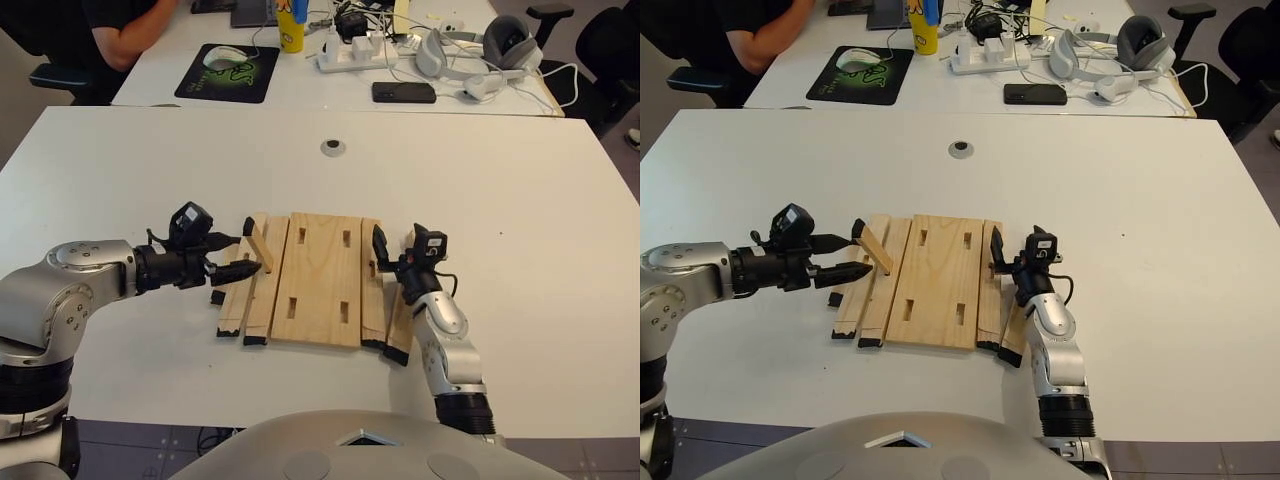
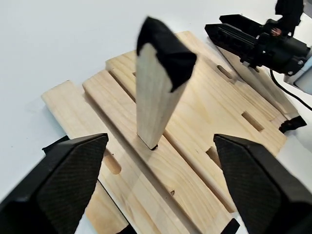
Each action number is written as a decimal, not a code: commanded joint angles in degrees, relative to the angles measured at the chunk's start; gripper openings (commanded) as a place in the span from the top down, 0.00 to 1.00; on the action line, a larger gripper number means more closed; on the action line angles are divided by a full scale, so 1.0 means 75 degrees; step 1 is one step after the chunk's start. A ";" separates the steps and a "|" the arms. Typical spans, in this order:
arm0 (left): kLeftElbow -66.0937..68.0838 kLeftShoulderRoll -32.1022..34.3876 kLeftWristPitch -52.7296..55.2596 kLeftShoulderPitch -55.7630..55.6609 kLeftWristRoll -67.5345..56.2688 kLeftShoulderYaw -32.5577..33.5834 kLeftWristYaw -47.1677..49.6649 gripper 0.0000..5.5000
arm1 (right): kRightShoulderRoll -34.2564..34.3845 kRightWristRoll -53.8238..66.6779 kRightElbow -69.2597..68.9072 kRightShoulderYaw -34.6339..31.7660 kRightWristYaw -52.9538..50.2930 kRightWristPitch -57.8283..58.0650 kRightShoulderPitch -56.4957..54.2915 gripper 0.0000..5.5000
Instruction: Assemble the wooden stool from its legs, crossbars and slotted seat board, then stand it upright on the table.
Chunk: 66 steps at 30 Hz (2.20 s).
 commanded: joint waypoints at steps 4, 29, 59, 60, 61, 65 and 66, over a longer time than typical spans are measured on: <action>0.1150 0.0589 -0.1917 0.0177 0.1093 -0.0539 -0.0637 0.27 | -0.0220 0.0013 0.0237 0.0007 0.0279 0.0151 -0.0610 0.19; 0.0942 -0.1059 -0.3350 0.0801 0.1729 -0.1513 0.0225 0.27 | -0.0348 0.0118 0.0730 0.0470 0.1114 0.0458 -0.1378 0.19; 0.0988 -0.1976 -0.3214 0.0438 0.1472 -0.0982 0.1088 0.79 | -0.0346 0.0042 0.1157 0.0553 0.1303 0.0477 -0.1667 0.19; 0.0929 -0.1994 -0.3096 0.0297 0.1383 -0.0897 0.1124 0.79 | -0.0340 0.0044 0.1164 0.0540 0.1287 0.0460 -0.1656 0.19; 0.0841 -0.1989 -0.2982 0.0150 0.1313 -0.0803 0.1180 0.79 | -0.0323 0.0064 0.1172 0.0524 0.1278 0.0455 -0.1649 0.19; 0.0502 -0.1865 -0.2389 -0.0647 0.0876 -0.0484 0.1284 0.79 | -0.0203 0.0238 0.1200 0.0356 0.1216 0.0448 -0.1594 0.19; 0.0419 -0.1797 -0.2262 -0.0821 0.0781 -0.0409 0.1280 0.79 | -0.0174 0.0263 0.1207 0.0309 0.1192 0.0462 -0.1604 0.19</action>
